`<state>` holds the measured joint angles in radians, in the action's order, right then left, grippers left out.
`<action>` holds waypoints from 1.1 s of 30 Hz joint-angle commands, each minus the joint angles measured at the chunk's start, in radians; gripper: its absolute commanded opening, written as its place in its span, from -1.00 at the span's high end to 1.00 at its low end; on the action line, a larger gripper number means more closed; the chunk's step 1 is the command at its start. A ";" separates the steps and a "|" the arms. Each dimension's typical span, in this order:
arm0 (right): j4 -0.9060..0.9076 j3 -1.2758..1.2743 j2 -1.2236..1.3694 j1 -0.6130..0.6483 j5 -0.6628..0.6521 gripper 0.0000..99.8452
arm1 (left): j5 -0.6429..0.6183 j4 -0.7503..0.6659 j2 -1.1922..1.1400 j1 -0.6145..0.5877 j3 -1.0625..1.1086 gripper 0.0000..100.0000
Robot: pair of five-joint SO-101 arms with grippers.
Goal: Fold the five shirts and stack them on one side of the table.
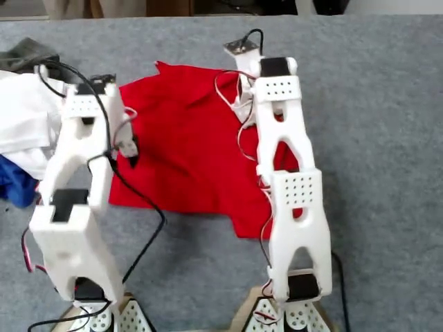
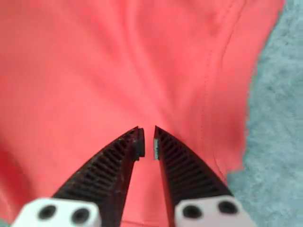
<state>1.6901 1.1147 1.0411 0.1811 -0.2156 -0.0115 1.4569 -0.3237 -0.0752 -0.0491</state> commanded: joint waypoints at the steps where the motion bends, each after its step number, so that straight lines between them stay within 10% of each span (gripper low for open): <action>1: -0.021 0.007 0.031 -0.012 -0.006 0.89 | -0.035 -0.173 0.162 0.034 0.207 0.76; 13: -0.005 0.002 0.082 -0.064 -0.006 0.99 | -0.077 -0.428 0.194 0.034 0.525 0.96; 33: 0.097 -0.240 0.030 -0.150 -0.172 0.99 | 0.117 -0.229 0.208 0.032 0.637 0.96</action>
<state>1.7576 0.9782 1.1024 0.0829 -0.3491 0.0652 1.1638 -0.1197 -0.0414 0.5585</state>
